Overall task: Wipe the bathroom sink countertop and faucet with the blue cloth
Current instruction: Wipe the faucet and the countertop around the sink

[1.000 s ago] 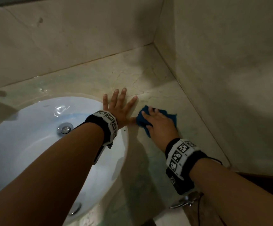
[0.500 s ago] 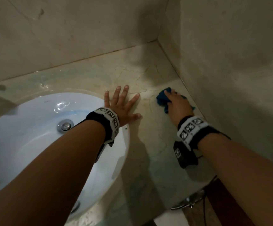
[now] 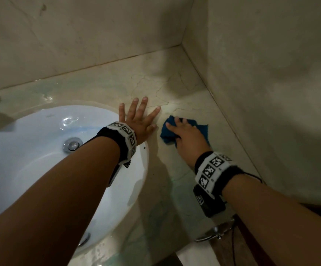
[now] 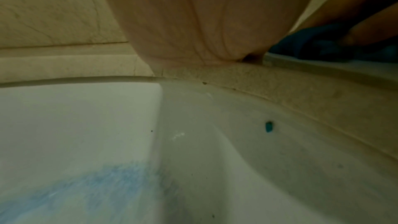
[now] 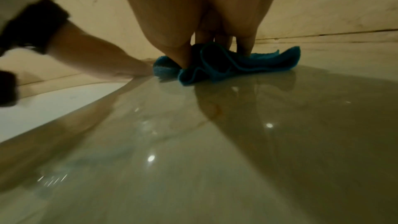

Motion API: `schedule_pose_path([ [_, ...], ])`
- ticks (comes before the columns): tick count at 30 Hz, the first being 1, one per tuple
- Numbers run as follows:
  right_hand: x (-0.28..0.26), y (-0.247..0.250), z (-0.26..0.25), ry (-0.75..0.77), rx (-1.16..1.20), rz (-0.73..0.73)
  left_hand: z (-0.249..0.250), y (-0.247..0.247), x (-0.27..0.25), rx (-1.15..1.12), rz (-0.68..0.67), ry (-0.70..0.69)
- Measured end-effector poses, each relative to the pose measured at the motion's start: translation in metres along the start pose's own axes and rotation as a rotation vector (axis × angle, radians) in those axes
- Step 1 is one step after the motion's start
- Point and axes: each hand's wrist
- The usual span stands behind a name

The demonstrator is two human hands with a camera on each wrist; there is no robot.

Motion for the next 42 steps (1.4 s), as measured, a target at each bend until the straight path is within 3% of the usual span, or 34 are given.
schedule_pose_path([
  [12, -0.056, -0.020, -0.018, 0.129, -0.069, -0.106, 0.010, 0.006, -0.004, 0.051, -0.052, 0.050],
  [15, -0.065, -0.025, -0.009, 0.170, 0.051, -0.097, 0.019, 0.006, -0.014, 0.095, -0.054, 0.024],
  [17, -0.073, -0.024, -0.002, 0.163, 0.264, -0.042, 0.026, 0.000, -0.028, 0.090, -0.028, -0.061],
  [20, -0.084, -0.009, 0.010, 0.128, 0.493, 0.199, 0.036, -0.017, -0.047, 0.082, -0.037, -0.134],
  [23, -0.080, 0.003, 0.033, 0.078, 0.534, 0.406, 0.040, -0.029, -0.055, 0.055, -0.061, -0.112],
  [25, -0.069, 0.007, 0.053, 0.006, 0.523, 0.435, 0.040, -0.030, -0.055, 0.043, -0.065, -0.101],
  [32, -0.036, -0.009, 0.103, -0.163, 0.266, 0.243, 0.040, -0.032, -0.051, 0.023, -0.069, -0.094],
  [42, -0.075, -0.035, 0.058, -0.112, 0.082, 0.129, 0.040, -0.032, -0.051, -0.031, -0.065, -0.093],
])
Point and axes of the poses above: each hand's wrist, its own x-axis towards the middle knuckle, its own y-axis out of the back of the hand, z = x × y, and after that the axes turned 4 degrees about -x, right-handed
